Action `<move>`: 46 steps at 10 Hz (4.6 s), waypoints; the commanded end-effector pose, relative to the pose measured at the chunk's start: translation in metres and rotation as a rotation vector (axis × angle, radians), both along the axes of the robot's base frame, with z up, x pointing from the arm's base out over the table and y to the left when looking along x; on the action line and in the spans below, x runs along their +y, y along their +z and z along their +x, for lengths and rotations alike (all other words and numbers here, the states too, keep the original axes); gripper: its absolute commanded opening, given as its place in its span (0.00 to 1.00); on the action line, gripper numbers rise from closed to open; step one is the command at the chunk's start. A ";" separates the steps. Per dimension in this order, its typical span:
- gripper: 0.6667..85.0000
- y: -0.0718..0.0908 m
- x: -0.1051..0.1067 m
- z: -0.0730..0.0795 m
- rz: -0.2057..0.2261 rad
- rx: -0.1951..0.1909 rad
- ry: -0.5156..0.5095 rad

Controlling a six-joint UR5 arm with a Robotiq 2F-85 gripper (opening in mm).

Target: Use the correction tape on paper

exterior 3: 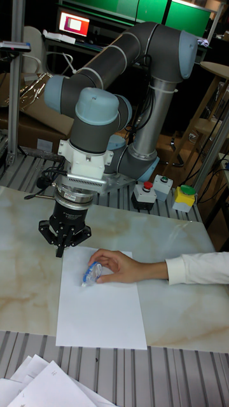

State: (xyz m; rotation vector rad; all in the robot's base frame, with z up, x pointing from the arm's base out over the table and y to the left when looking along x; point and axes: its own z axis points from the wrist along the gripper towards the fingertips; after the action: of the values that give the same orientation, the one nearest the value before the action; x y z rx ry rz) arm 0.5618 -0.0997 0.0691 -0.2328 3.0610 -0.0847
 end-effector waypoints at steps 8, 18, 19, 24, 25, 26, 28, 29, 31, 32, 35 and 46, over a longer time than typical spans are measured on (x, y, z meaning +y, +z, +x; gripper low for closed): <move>0.25 -0.003 0.051 0.019 0.184 -0.003 -0.199; 0.42 -0.008 0.075 0.036 0.236 0.001 -0.320; 0.43 -0.007 0.081 0.040 0.243 -0.004 -0.356; 0.44 -0.016 0.091 0.054 0.266 -0.013 -0.468; 0.44 -0.017 0.094 0.054 0.267 -0.010 -0.482; 0.44 -0.018 0.097 0.054 0.265 -0.009 -0.490; 0.44 -0.018 0.097 0.053 0.264 -0.009 -0.491; 0.44 -0.018 0.099 0.053 0.267 -0.008 -0.496; 0.44 -0.021 0.105 0.052 0.270 -0.005 -0.516; 0.43 -0.021 0.105 0.050 0.262 0.001 -0.518; 0.42 -0.023 0.102 0.048 0.251 0.001 -0.524; 0.42 -0.027 0.097 0.035 0.232 0.008 -0.528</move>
State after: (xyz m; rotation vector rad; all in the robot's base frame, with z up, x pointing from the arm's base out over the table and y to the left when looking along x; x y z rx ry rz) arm 0.5970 -0.0051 0.0442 0.5691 3.0196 0.2332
